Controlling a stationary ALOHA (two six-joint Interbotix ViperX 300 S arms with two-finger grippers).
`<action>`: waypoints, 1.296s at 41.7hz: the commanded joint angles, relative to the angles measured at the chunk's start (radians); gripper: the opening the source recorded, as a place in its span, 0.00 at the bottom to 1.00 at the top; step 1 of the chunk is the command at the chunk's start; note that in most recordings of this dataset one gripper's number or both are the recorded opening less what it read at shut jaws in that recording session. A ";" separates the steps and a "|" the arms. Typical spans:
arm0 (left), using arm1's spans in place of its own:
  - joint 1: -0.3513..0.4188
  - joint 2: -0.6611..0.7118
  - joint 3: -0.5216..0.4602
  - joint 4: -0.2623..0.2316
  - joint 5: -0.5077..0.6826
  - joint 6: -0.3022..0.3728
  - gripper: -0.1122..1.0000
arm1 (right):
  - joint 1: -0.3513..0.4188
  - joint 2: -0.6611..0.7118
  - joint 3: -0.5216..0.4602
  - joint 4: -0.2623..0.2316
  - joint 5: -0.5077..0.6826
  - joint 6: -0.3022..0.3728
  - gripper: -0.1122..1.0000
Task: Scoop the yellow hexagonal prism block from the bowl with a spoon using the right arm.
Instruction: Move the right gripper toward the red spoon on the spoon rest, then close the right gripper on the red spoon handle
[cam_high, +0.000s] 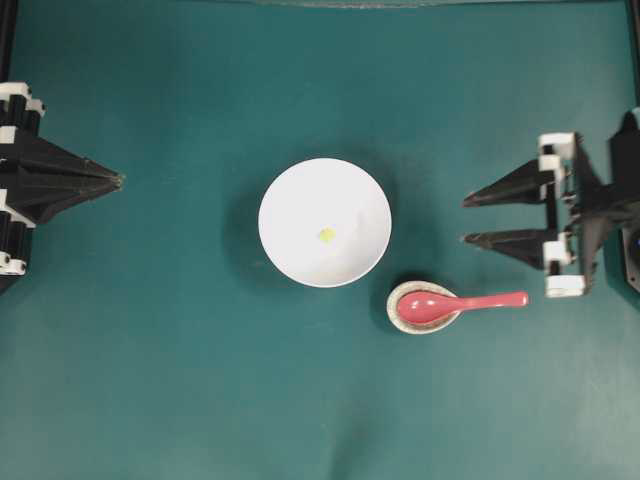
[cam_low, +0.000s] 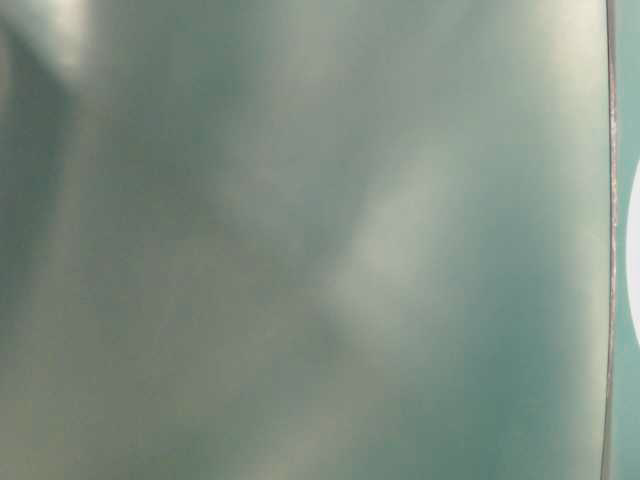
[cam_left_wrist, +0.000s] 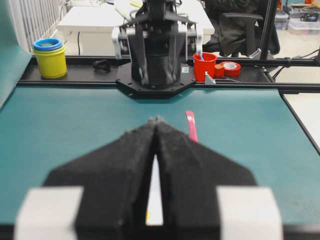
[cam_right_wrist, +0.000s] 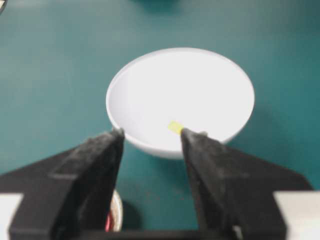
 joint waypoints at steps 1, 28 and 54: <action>-0.002 0.003 -0.017 0.002 -0.005 -0.002 0.10 | 0.028 0.078 -0.002 0.025 -0.089 -0.002 0.60; -0.002 0.002 -0.017 0.003 0.005 -0.002 0.10 | 0.400 0.410 0.092 0.353 -0.466 -0.002 0.60; -0.002 0.002 -0.015 0.002 0.032 -0.002 0.10 | 0.463 0.537 0.094 0.394 -0.502 0.055 0.60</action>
